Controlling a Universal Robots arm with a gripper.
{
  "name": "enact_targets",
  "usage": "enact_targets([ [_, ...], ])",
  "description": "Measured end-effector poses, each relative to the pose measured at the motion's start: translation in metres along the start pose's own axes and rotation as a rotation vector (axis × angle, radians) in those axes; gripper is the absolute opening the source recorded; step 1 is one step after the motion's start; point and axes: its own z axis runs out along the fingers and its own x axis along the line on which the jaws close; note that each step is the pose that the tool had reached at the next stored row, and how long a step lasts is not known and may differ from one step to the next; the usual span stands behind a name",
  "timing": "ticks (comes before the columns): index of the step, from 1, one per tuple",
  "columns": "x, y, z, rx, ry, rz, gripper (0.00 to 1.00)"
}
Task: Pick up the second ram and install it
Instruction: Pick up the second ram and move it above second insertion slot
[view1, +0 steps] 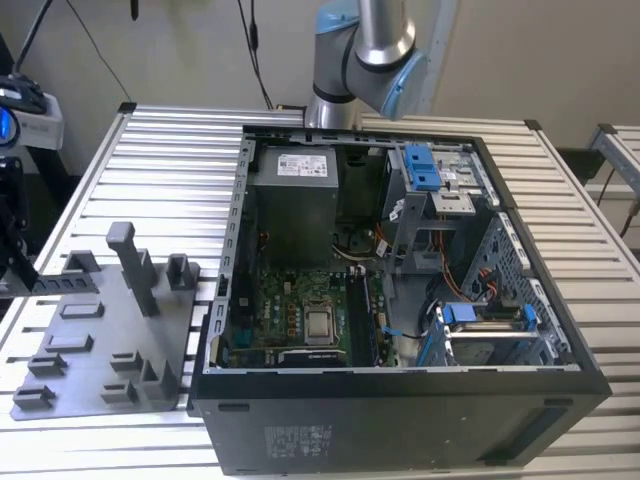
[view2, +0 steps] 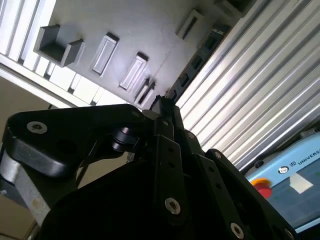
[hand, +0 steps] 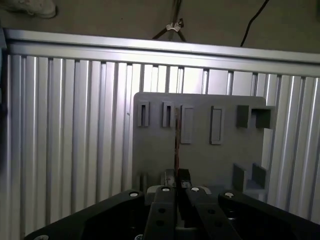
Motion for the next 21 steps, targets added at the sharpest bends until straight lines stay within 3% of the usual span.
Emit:
enact_targets([
  [21,-0.0027,0.001,-0.0644,0.0001,-0.0017,0.002,0.14],
])
